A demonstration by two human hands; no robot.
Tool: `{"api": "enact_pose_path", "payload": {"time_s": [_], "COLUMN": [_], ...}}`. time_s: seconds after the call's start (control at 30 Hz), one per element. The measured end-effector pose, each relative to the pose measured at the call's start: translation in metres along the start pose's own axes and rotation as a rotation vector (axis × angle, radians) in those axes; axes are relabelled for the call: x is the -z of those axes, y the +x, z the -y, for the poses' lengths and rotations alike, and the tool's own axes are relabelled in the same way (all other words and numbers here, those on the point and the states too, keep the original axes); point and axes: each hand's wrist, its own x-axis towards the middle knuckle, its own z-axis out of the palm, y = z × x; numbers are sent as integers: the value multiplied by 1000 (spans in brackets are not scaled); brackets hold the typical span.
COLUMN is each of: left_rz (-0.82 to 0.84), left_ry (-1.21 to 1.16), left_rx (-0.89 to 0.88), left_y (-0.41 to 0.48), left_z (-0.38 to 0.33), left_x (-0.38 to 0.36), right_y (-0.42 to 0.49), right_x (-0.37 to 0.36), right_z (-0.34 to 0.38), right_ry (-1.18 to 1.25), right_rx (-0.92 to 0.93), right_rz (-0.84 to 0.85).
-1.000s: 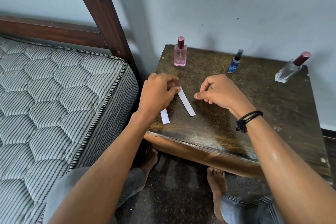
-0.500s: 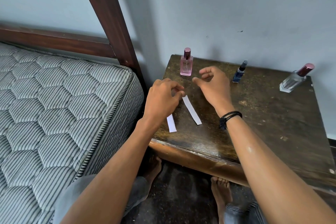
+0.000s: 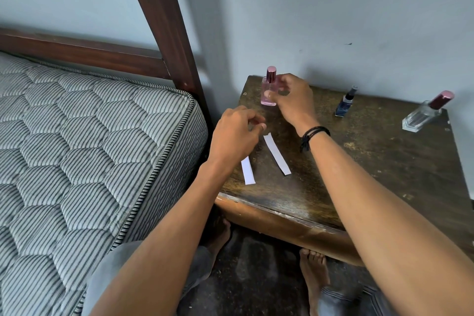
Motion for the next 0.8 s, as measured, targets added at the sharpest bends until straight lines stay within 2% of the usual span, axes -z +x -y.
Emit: {"api": "enact_pose_path", "payload": {"time_s": [0.5, 0.63, 0.8], "left_rz": [6, 46, 79], "left_ry": [-173, -403, -643], "left_rx": [93, 102, -12], "left_y": [2, 0, -7], "left_z": [-9, -17, -34], "left_x": [7, 5, 11], "right_y": [-54, -81, -101], "right_x": [34, 45, 52], "right_z": [-1, -3, -2], "right_ry": [107, 143, 277], "right_rx": [-7, -29, -25], "right_rz": [12, 5, 1]}}
